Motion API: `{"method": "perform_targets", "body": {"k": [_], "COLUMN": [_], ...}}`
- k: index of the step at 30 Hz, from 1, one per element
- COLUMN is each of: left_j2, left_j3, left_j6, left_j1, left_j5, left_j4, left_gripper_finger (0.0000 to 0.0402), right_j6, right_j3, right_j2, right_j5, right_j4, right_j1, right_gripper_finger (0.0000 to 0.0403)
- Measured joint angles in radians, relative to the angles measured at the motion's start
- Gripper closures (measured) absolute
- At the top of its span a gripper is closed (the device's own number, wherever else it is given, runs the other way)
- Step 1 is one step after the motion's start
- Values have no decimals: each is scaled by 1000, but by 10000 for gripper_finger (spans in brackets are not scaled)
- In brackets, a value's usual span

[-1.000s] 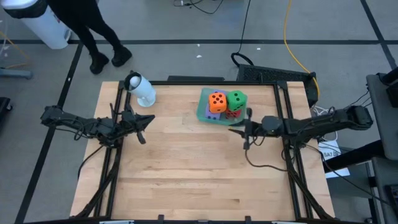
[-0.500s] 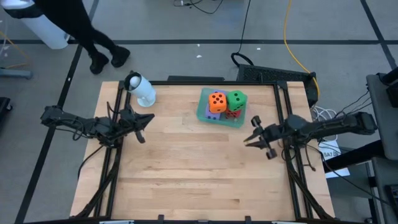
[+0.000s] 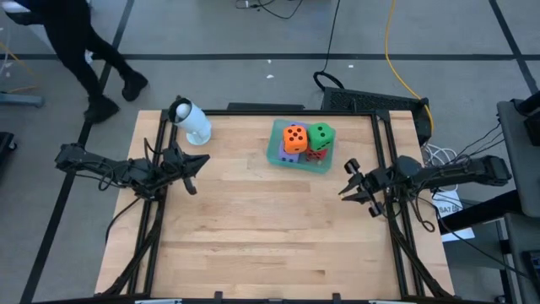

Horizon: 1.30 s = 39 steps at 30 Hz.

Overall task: Pick & Place Dice
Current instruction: Put the small yellow die into the bin

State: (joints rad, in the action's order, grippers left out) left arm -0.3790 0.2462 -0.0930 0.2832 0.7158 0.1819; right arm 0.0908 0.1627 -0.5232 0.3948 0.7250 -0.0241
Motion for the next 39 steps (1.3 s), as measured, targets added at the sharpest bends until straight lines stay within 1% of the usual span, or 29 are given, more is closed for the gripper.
{"method": "perform_targets", "body": {"k": [3,6,18,20,25,29,35,39], "left_j2": [0,0,0,0,0,0,0,0], "left_j3": [0,0,0,0,0,0,0,0], "left_j6": [7,3,17,16,12,13,13,12], "left_j1": [0,0,0,0,0,0,0,0], "left_j5": [0,0,0,0,0,0,0,1], "left_j4": [1,2,3,3,3,3,3,3], "left_gripper_finger": [376,376,376,376,376,376,376,376], "right_j6": [-23,-40,-141,-155,-194,-248,-265,-263], "right_j3": [0,0,0,0,0,9,62,85], "right_j2": [-5,-36,-128,-142,-207,-303,-438,-487], "right_j5": [-1,-7,-225,-289,-530,-628,-630,-629], "right_j4": [-9,-27,-26,-26,-18,-23,-19,-18], "right_j1": [11,11,12,11,12,14,38,44], "right_gripper_finger": [348,348,348,348,348,348,348,348]}}
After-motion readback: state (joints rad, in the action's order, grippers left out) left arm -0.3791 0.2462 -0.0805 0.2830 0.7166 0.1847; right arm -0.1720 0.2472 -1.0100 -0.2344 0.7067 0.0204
